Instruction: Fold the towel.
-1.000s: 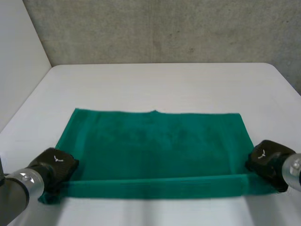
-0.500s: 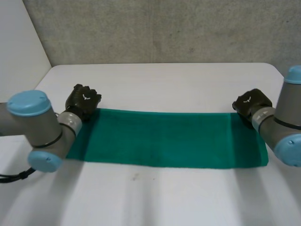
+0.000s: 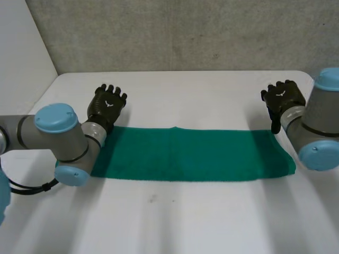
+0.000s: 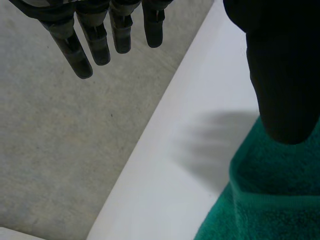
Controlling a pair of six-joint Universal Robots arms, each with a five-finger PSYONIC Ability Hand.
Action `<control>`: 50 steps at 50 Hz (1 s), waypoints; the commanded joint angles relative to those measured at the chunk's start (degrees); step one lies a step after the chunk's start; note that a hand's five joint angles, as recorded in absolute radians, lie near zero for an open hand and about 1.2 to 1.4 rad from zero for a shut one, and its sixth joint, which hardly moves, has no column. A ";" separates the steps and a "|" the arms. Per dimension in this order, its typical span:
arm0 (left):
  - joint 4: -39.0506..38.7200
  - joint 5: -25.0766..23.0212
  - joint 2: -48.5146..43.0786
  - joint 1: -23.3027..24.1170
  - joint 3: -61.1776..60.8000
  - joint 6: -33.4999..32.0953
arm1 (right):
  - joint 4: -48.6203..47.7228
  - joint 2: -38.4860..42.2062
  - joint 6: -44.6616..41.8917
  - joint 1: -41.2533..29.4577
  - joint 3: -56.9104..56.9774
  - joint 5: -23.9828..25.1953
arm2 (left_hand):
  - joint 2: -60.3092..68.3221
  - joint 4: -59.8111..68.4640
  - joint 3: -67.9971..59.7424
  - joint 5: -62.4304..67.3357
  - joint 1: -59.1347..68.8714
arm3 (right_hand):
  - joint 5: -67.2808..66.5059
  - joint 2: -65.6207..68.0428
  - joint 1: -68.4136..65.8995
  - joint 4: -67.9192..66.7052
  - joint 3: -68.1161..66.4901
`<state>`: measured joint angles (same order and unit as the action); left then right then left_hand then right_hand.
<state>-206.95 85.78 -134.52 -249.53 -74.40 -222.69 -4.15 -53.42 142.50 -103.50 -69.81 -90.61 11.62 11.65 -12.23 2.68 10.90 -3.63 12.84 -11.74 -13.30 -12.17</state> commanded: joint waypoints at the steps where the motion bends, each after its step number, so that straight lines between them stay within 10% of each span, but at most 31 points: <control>1: 0.15 0.00 6.29 -0.07 -6.28 0.16 | 0.11 -12.22 1.72 1.89 -15.77 6.23 | -1.62 -1.65 2.23 -2.68 -0.90 | 3.63 -2.84 1.74 3.30 2.17; 17: 0.15 -0.18 12.27 -0.07 -16.13 6.84 | -0.59 -11.19 0.93 9.89 -28.27 11.51 | -1.62 -1.65 2.23 -2.68 -0.90 | -18.46 19.25 -20.35 -18.79 -19.92; 21: 0.15 -0.09 12.62 0.01 -16.57 6.92 | -0.77 -7.84 0.76 11.65 -27.13 11.42 | -1.62 -1.65 2.23 -2.68 -0.90 | -66.31 67.11 -68.21 -66.65 -67.78; 39: 0.23 0.08 19.73 -0.78 -22.01 7.19 | -4.20 -21.55 -12.94 25.45 -25.99 8.26 | -1.62 -1.65 2.23 -2.68 -0.90 | -66.37 67.16 -68.26 -66.70 -67.83; 50: 0.23 0.17 23.95 -0.69 -25.27 10.25 | -5.07 -22.79 -8.65 -6.16 -18.00 13.43 | -1.62 -1.65 2.23 -2.68 -0.90 | -66.37 67.16 -68.26 -66.70 -67.83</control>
<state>-206.67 85.92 -112.28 -250.32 -98.68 -214.64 -8.49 -76.86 130.35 -95.42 -91.02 -81.16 11.62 11.65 -12.23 2.68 10.90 -56.42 67.54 -55.57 -68.14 -67.79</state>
